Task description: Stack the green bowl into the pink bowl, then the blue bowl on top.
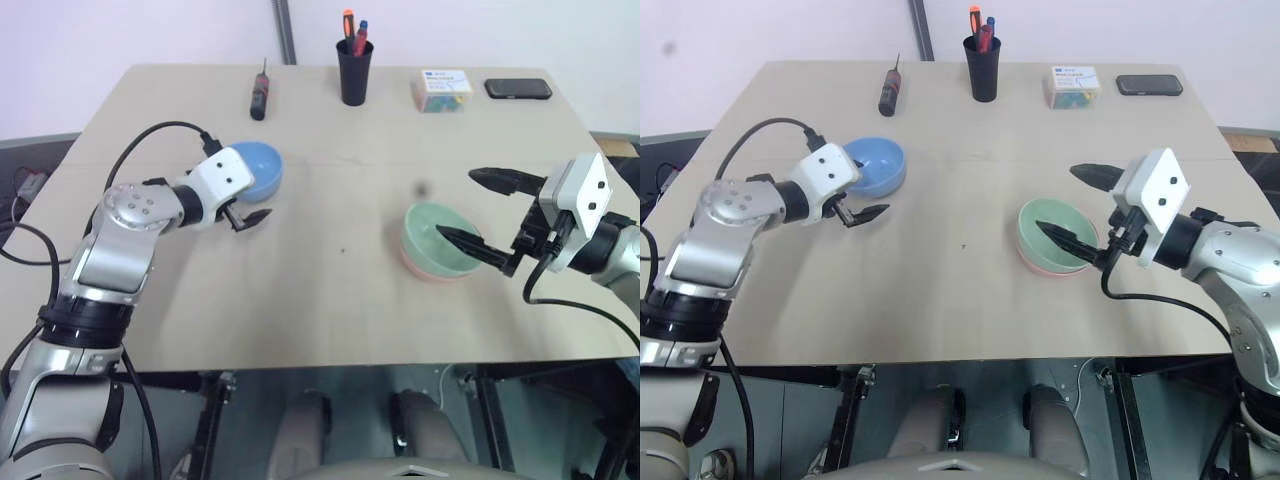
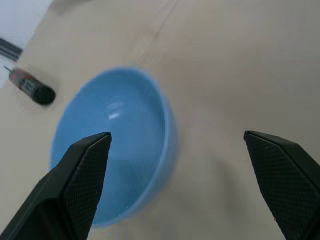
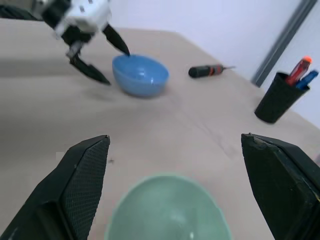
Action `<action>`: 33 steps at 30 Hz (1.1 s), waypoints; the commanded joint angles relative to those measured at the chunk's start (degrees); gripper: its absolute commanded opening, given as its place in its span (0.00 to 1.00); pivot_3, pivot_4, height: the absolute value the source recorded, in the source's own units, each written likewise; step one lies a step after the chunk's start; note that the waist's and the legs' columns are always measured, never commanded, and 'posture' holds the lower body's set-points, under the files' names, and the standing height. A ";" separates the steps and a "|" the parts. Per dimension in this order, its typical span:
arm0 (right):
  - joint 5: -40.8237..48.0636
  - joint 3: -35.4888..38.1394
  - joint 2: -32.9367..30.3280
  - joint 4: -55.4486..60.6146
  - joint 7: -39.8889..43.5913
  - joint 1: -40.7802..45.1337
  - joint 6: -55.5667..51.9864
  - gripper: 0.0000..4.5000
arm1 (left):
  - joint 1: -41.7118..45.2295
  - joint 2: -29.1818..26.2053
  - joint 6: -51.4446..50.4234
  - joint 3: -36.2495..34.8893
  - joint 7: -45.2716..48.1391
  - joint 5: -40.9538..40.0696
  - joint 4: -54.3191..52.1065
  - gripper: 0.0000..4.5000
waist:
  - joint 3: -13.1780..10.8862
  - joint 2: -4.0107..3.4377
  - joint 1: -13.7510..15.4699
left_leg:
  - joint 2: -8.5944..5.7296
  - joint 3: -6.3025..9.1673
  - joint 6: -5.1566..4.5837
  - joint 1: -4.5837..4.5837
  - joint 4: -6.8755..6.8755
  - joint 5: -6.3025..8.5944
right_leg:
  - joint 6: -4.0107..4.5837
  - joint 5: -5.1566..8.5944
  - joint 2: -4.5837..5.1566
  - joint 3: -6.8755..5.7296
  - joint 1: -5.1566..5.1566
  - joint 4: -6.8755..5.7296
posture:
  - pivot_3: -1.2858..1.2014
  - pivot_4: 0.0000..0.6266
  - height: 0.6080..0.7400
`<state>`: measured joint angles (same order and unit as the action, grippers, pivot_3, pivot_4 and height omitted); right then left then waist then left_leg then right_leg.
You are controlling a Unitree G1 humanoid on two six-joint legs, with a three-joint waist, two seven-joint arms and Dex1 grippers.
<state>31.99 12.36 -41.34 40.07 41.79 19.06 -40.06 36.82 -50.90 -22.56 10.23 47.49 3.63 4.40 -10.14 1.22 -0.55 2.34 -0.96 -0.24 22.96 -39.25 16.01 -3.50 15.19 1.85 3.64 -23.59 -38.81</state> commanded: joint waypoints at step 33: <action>-4.10 13.75 -0.77 13.49 -10.93 -23.30 1.64 1.00 | 27.46 23.03 12.18 7.82 27.66 -9.29 7.77 0.01 | 0.04 -0.09 0.89 | -0.09 0.64 0.00 0.77 -0.54 -0.01 | 0.00 -0.01 0.07 -0.62 -0.21 0.00 | 0.52 0.24 1.00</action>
<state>28.20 22.61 -42.26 49.84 32.16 -3.25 -38.21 62.96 -28.82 -14.26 17.19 73.36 -4.80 11.14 -10.09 1.13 0.34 2.25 -0.31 -0.25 23.69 -39.80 16.00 -3.50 15.19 1.89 3.01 -23.79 -38.84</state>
